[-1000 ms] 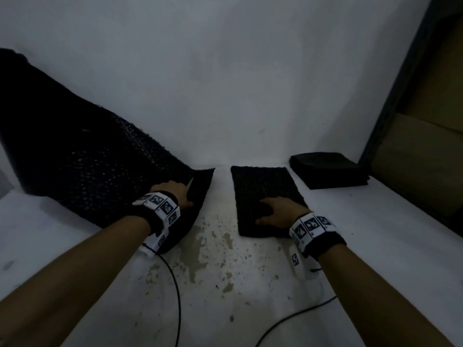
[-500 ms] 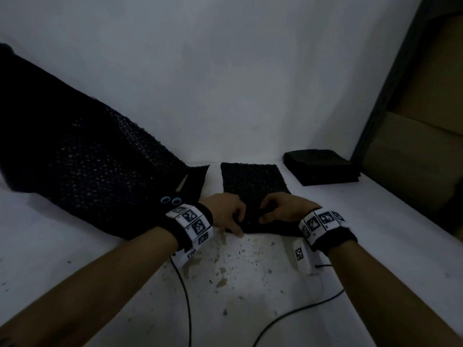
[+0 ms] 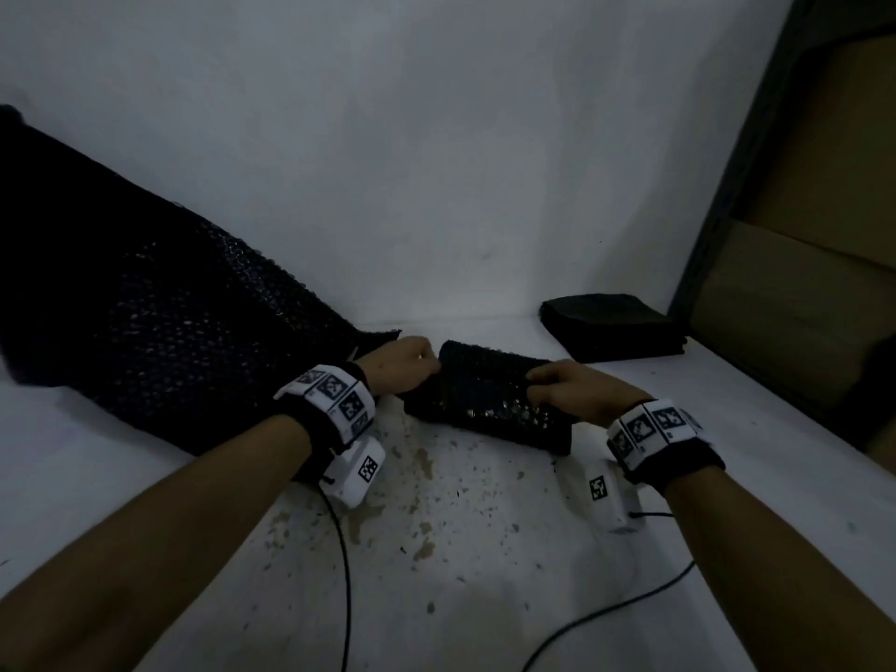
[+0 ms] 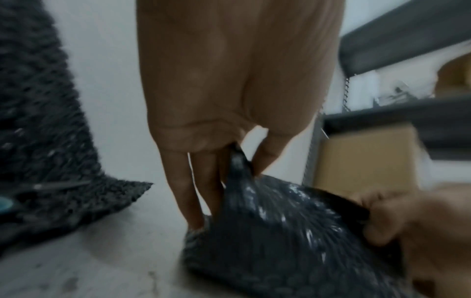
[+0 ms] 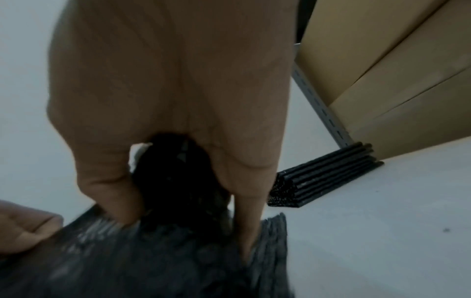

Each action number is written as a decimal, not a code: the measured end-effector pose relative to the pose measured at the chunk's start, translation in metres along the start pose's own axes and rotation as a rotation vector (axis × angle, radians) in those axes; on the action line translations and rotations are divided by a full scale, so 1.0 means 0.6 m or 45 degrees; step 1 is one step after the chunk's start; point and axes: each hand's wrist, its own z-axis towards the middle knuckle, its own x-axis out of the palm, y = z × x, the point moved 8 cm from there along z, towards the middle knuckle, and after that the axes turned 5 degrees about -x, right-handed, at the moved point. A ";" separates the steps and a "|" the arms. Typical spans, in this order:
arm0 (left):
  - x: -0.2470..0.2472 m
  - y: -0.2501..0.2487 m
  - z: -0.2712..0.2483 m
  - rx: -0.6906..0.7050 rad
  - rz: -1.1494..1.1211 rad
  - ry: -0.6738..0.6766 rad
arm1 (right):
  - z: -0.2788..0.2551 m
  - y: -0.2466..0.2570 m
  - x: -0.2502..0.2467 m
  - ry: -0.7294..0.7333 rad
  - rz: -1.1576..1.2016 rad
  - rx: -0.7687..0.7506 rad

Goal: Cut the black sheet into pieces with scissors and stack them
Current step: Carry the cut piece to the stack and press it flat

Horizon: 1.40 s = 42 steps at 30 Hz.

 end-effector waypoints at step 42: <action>0.061 0.106 0.019 -0.429 -0.321 0.081 | 0.055 -0.114 0.015 -0.020 -0.151 0.535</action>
